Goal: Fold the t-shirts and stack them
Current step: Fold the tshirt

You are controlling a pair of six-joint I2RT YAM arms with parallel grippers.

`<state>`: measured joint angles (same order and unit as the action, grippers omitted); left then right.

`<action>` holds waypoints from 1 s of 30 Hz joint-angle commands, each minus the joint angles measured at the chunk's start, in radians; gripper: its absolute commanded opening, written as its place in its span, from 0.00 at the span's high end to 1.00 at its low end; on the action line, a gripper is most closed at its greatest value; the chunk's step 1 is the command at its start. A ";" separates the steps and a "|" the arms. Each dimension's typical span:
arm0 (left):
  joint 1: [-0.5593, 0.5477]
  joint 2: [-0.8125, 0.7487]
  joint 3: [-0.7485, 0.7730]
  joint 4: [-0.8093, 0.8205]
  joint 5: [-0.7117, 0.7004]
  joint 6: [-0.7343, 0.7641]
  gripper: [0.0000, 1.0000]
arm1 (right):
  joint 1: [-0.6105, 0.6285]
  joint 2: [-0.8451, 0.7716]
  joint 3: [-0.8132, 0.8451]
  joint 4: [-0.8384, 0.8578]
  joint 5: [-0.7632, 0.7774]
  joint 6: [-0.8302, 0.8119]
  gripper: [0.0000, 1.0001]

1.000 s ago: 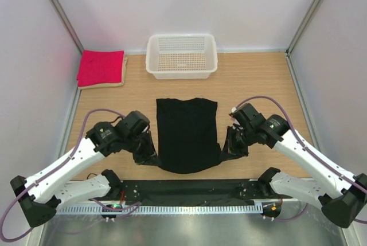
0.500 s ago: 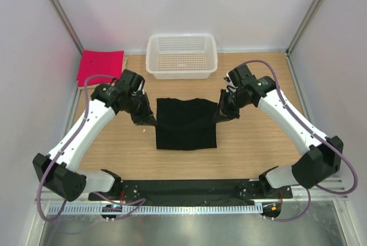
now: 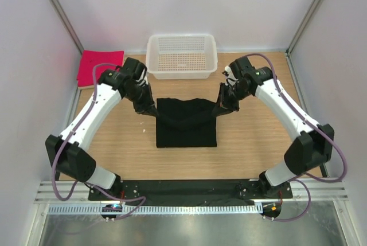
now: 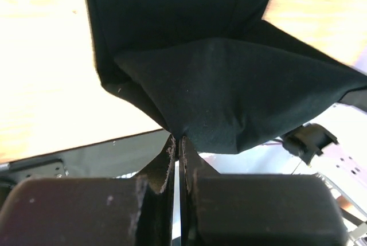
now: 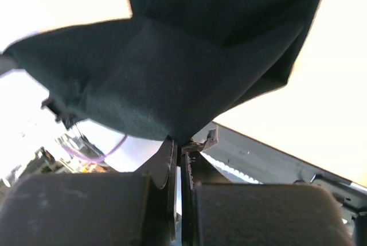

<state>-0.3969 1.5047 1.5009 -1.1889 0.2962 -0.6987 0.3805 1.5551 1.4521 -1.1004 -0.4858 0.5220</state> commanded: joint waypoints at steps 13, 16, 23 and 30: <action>-0.008 -0.641 -0.588 -0.049 0.230 -0.242 1.00 | 0.193 -0.470 -0.470 -0.102 -0.062 0.159 0.99; -0.014 -0.696 -0.599 -0.066 0.231 -0.262 1.00 | 0.210 -0.490 -0.481 -0.111 -0.068 0.176 0.99; -0.017 -0.761 -0.645 -0.123 0.250 -0.288 1.00 | 0.281 -0.544 -0.499 -0.102 -0.096 0.236 0.99; -0.016 -0.796 -0.689 -0.129 0.270 -0.306 1.00 | 0.281 -0.586 -0.616 -0.039 -0.125 0.271 0.99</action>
<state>-0.4122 0.7143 0.8059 -1.2793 0.5507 -1.0046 0.6598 0.9916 0.8463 -1.1275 -0.5945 0.7624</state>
